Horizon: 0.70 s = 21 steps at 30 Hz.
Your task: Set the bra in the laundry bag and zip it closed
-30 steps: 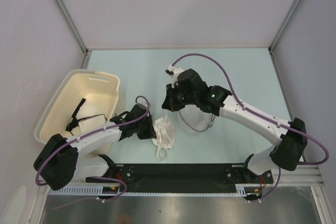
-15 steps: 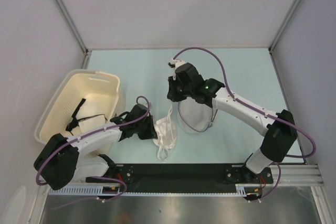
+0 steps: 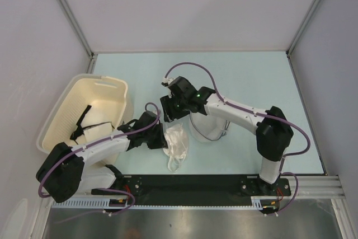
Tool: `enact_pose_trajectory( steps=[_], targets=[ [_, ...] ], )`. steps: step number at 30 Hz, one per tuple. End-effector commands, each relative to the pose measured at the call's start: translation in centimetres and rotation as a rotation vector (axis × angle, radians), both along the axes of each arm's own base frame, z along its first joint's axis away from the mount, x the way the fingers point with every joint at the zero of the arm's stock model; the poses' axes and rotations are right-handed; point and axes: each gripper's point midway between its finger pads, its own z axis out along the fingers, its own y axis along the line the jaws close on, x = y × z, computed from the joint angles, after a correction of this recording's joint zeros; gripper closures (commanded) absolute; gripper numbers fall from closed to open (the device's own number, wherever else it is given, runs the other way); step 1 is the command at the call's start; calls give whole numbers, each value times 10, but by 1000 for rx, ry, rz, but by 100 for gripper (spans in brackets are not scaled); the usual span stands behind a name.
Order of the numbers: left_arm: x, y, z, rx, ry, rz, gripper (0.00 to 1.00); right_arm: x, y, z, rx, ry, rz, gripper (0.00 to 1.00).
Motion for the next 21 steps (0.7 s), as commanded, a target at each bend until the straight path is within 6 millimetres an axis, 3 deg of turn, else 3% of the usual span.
enact_pose_trajectory(
  steps=[1, 5, 9, 14, 21],
  targets=[
    [1, -5, 1, -27, 2, 5, 100, -6, -1, -8, -93, 66, 28, 42],
    [-1, -3, 1, -27, 1, 10, 100, -23, -8, -22, -111, 114, 26, 47],
    [-3, 0, 2, -34, -1, 19, 100, -34, 6, -29, -62, 119, 81, 47],
    [-6, 2, -2, -33, 10, 11, 100, -29, 28, -36, -30, 111, 134, 46],
    [-6, 3, 0, -35, -3, 9, 100, -26, 40, -68, -43, 158, 162, 46]
  ],
)
